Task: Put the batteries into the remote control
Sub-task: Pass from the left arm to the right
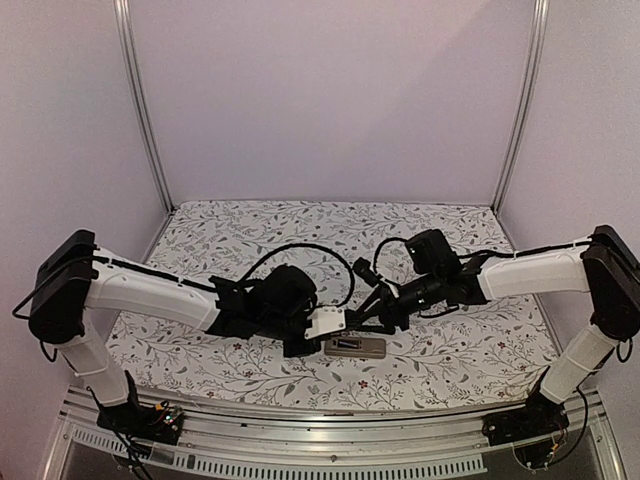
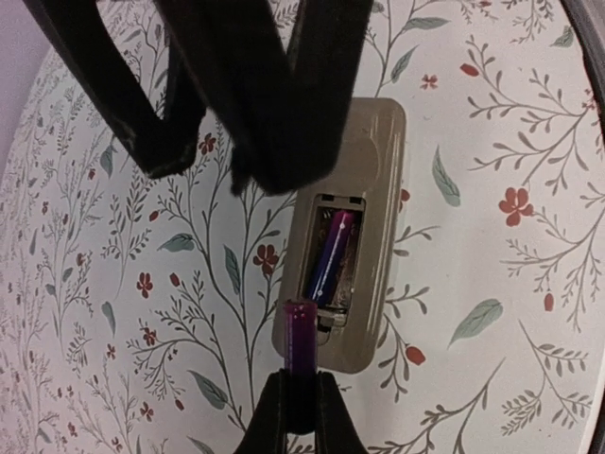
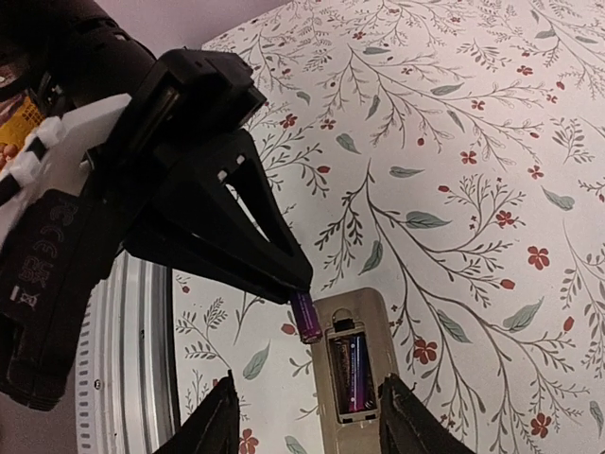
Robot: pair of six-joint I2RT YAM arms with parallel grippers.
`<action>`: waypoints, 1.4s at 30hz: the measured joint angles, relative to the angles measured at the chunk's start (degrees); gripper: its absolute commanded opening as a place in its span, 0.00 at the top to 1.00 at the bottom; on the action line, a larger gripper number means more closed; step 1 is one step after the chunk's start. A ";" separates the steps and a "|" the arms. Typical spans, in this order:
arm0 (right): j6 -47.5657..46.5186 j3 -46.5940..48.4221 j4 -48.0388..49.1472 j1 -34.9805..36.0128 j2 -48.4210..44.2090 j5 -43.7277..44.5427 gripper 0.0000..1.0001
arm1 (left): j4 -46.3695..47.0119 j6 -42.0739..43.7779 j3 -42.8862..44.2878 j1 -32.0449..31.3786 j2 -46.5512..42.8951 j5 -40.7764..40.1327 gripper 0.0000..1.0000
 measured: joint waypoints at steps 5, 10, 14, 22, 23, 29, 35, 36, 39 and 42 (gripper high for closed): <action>3.69 -2.78 6.16 0.24 -0.11 -4.00 0.50 | 1.40 0.63 -0.24 -0.76 -2.95 0.63 1.00; 4.81 -2.75 8.98 1.92 -0.50 -4.20 0.54 | 3.43 1.29 -0.33 -0.96 -5.57 0.70 1.00; 5.09 -2.73 9.81 3.13 -0.52 -4.15 0.67 | 3.67 1.53 -0.33 -1.18 -5.66 0.66 1.00; 5.40 -2.38 9.94 3.30 -0.52 -3.89 0.80 | 3.96 1.92 -0.33 -1.53 -5.66 0.61 1.00; 5.38 -2.34 9.92 3.30 -0.50 -3.87 0.78 | 3.96 1.92 -0.33 -1.55 -5.66 0.59 1.00; 4.90 -1.49 8.83 3.56 0.26 -3.37 0.74 | 4.26 1.92 -0.35 -1.57 -5.66 0.20 1.00; 4.39 -1.46 7.30 3.56 0.39 -2.62 0.85 | 6.03 1.97 -0.35 -1.60 -5.66 0.20 1.00; 4.42 -1.44 7.13 3.56 0.39 -2.58 0.86 | 6.16 1.99 -0.37 -1.60 -5.66 0.20 1.00; 4.13 -1.44 7.04 3.56 0.39 -2.51 0.90 | 6.54 2.16 -0.57 -1.60 -5.66 0.28 1.00; 3.69 -1.42 6.69 3.56 0.39 -2.49 0.88 | 6.95 2.34 -1.01 -1.60 -5.68 0.55 1.00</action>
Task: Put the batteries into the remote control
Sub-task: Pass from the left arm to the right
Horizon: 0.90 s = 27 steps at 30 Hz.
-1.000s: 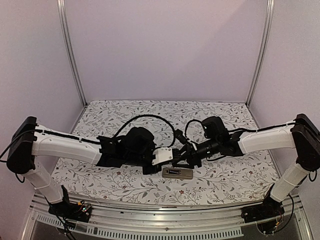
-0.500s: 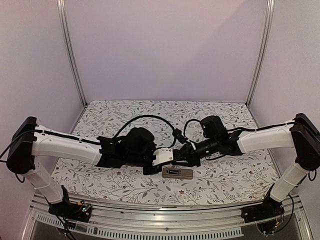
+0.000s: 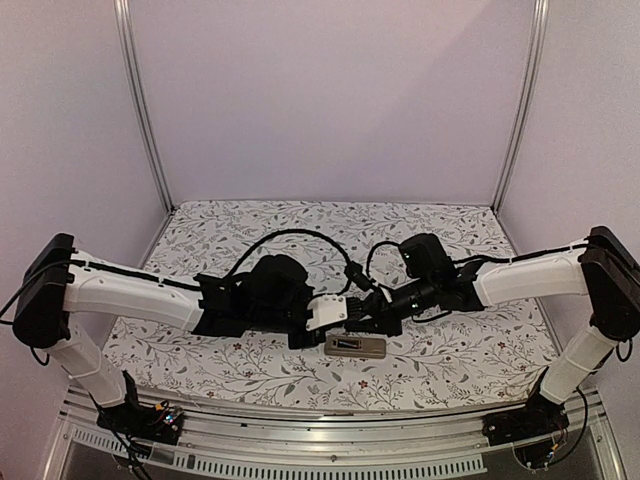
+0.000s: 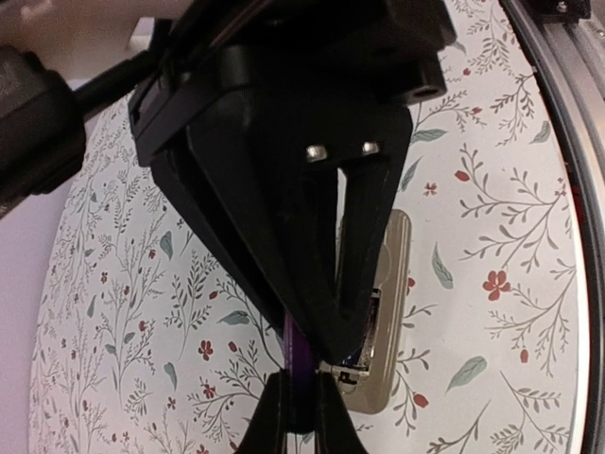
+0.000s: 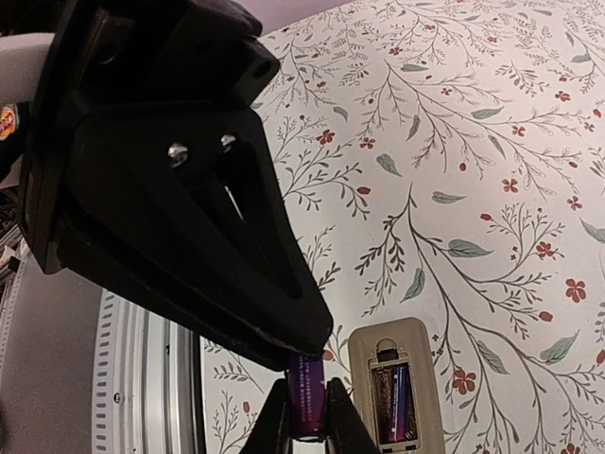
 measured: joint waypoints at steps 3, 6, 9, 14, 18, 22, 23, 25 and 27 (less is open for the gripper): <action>-0.13 0.04 -0.42 0.02 0.00 0.09 0.78 | 0.02 0.04 -0.11 0.00 0.00 0.33 1.00; -0.26 0.39 -0.85 0.07 0.00 0.35 0.78 | -0.13 0.11 -0.26 -0.02 0.00 0.46 1.00; -0.33 0.85 -0.94 0.07 0.00 0.39 0.82 | -0.24 0.26 -0.28 -0.02 0.00 0.70 1.00; -0.57 0.96 -1.14 0.07 0.00 0.22 0.94 | -0.26 0.26 -0.28 -0.02 0.00 0.94 1.00; -0.72 1.01 -1.51 0.07 0.00 -0.09 1.00 | -0.44 0.26 -0.31 -0.02 0.00 1.07 1.00; -1.11 1.11 -1.90 0.07 -0.02 -0.15 1.00 | -0.20 -0.04 -0.50 -0.02 -0.02 0.74 0.68; -1.11 1.11 -2.01 0.07 -0.04 -0.15 1.00 | 0.15 -0.55 -0.79 -0.02 -0.13 0.42 0.52; -1.11 1.33 -2.38 0.11 -0.28 -0.09 1.00 | 1.11 -1.55 -1.79 0.20 -0.94 -0.20 0.37; -1.14 1.33 -3.04 0.11 -1.36 0.00 1.00 | 2.73 -3.02 -4.31 0.83 -3.37 -0.13 0.33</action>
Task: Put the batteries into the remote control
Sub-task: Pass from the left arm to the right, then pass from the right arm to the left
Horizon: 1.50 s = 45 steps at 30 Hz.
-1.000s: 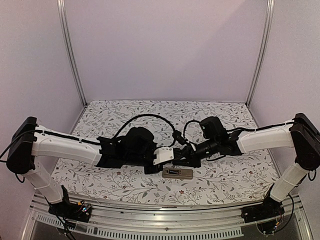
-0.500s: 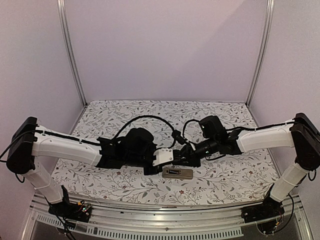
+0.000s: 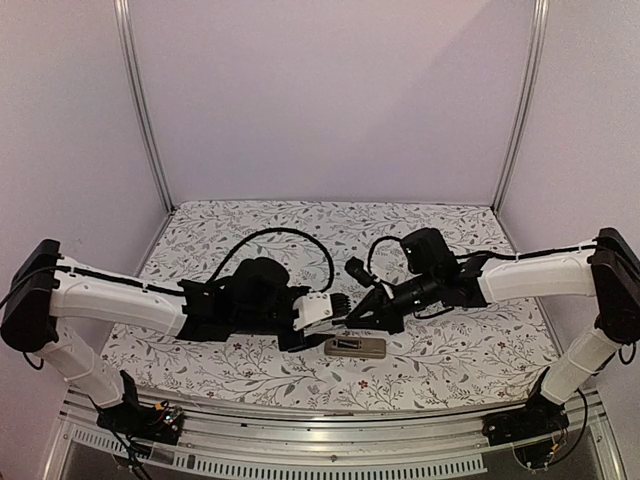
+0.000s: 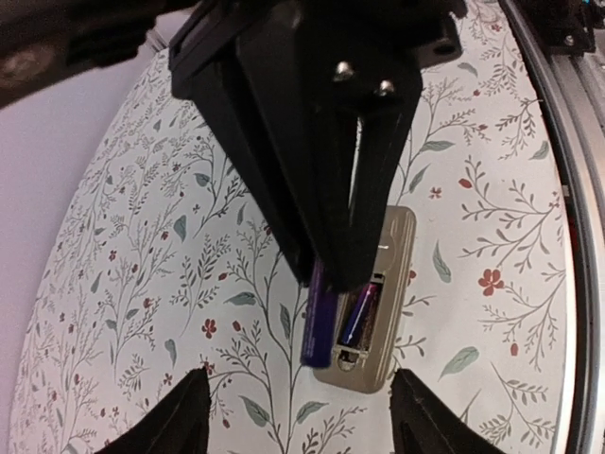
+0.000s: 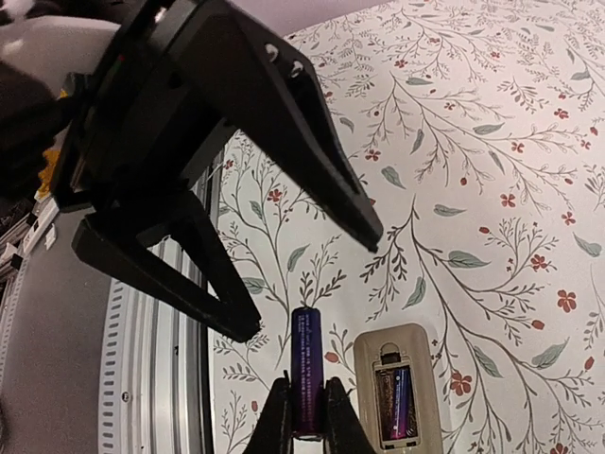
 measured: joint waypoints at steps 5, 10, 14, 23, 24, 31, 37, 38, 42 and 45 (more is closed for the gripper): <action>-0.33 0.07 -0.42 0.00 -6.27 -0.85 1.00 | 10.58 -2.36 -11.39 2.86 -11.41 4.79 0.36; -0.90 0.28 0.22 0.00 -10.86 -2.80 1.00 | 21.97 -2.58 -15.61 3.23 -15.65 8.81 0.42; -0.96 0.28 0.98 0.00 -11.08 -4.07 1.00 | 28.63 -1.60 -15.37 2.67 -13.86 9.07 0.48; -0.81 0.28 2.32 0.00 -11.72 -4.90 1.00 | 32.87 0.44 -13.40 2.21 -10.67 12.24 0.62; -0.81 0.28 2.32 0.00 -11.80 -4.92 1.00 | 32.92 0.57 -13.22 2.16 -10.47 12.70 0.65; -0.81 0.28 2.73 0.00 -11.89 -4.92 1.00 | 32.81 0.46 -11.96 1.99 -8.98 14.58 0.77; -0.83 0.28 2.78 0.00 -11.89 -4.96 1.00 | 32.41 0.42 -11.56 1.90 -8.50 14.86 0.80; -0.81 0.28 2.80 0.00 -11.89 -5.01 1.00 | 32.37 0.39 -11.50 1.90 -8.50 14.84 0.77; -0.83 0.28 3.13 0.00 -11.89 -5.09 1.00 | 32.20 0.24 -11.39 1.90 -8.50 14.64 0.75; -0.83 0.28 3.23 0.00 -11.89 -5.11 1.00 | 31.95 0.20 -11.39 1.90 -8.50 14.40 0.78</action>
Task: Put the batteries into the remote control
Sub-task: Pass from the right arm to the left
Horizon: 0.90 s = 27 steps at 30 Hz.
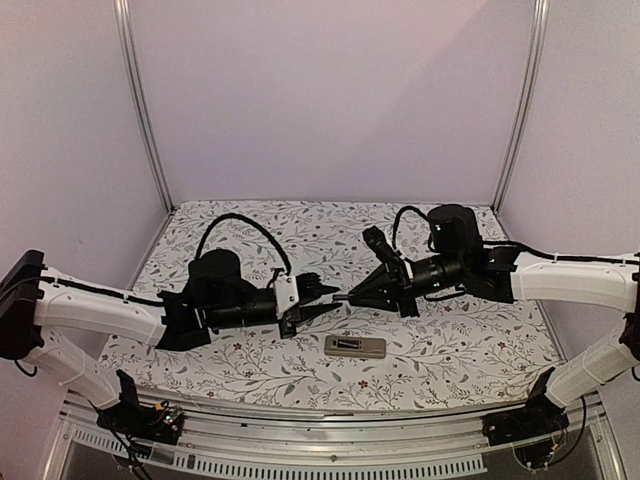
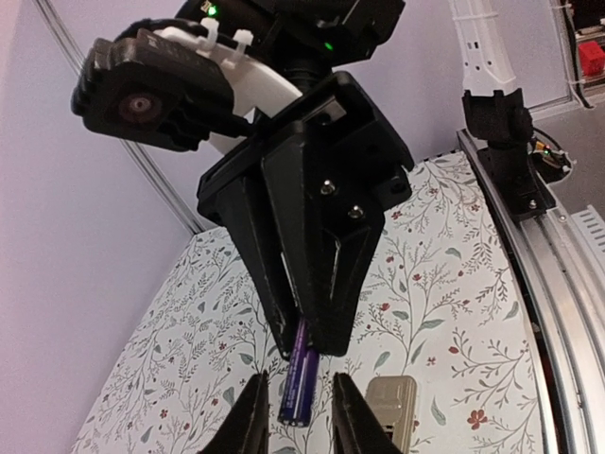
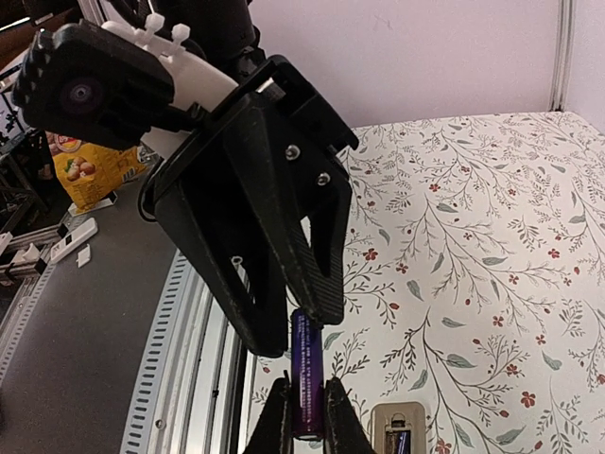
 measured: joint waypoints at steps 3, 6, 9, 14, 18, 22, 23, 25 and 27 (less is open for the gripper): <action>0.00 0.00 0.09 0.00 0.00 0.00 1.00 | -0.26 -0.02 0.00 0.00 0.00 -0.02 0.85; 0.00 0.00 0.07 0.00 0.00 -0.22 1.00 | -0.59 -0.04 0.02 0.00 0.00 -0.35 1.00; -0.02 0.00 0.09 0.00 0.00 -0.61 0.81 | -1.07 -0.17 0.02 0.00 0.00 -0.68 1.00; 0.70 0.00 -0.42 -0.22 0.00 1.99 0.48 | -6.23 -1.53 2.91 0.00 0.33 -4.02 1.00; 4.94 -0.15 -1.18 -3.72 0.11 4.96 0.46 | -13.16 -1.86 5.53 0.39 0.90 -6.99 1.00; 12.72 -0.20 -2.36 -10.19 3.06 9.86 0.47 | -20.04 -0.55 5.70 0.98 3.65 -8.66 1.00; 14.08 -0.35 -2.91 -11.13 4.28 11.50 0.47 | -21.53 -0.13 6.03 1.20 5.25 -8.83 1.00; 16.35 -0.79 -4.11 -11.67 6.56 14.73 0.47 | -24.59 0.52 7.15 1.62 8.66 -8.90 1.00; 18.01 -1.51 -5.44 -11.41 8.24 17.35 0.47 | -28.17 1.29 9.53 1.95 12.74 -8.55 1.00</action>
